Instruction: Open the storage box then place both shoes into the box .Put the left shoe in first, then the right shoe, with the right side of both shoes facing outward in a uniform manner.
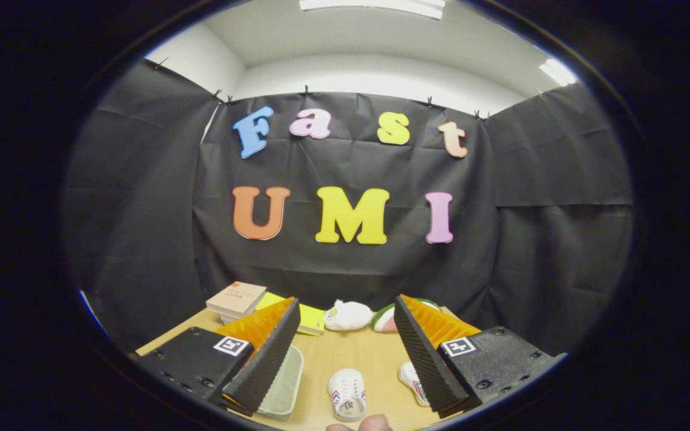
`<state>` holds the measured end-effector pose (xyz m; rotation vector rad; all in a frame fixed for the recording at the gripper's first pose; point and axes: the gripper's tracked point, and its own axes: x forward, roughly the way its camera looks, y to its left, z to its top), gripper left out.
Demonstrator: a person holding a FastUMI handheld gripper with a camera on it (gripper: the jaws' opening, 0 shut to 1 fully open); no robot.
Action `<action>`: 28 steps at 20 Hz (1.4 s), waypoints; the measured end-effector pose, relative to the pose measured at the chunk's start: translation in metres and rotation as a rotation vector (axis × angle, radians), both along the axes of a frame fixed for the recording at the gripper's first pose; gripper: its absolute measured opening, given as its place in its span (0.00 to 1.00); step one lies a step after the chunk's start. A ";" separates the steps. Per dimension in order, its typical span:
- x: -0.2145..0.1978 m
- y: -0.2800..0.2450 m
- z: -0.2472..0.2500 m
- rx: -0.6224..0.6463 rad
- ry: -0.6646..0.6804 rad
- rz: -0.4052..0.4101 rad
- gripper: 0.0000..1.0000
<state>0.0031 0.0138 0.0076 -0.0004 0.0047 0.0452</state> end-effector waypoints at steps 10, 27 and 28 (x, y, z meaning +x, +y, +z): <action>-0.006 -0.023 -0.025 0.023 0.082 0.022 1.00; 0.023 0.064 -0.211 0.257 0.727 0.641 1.00; 0.023 0.071 -0.221 0.263 0.773 0.679 1.00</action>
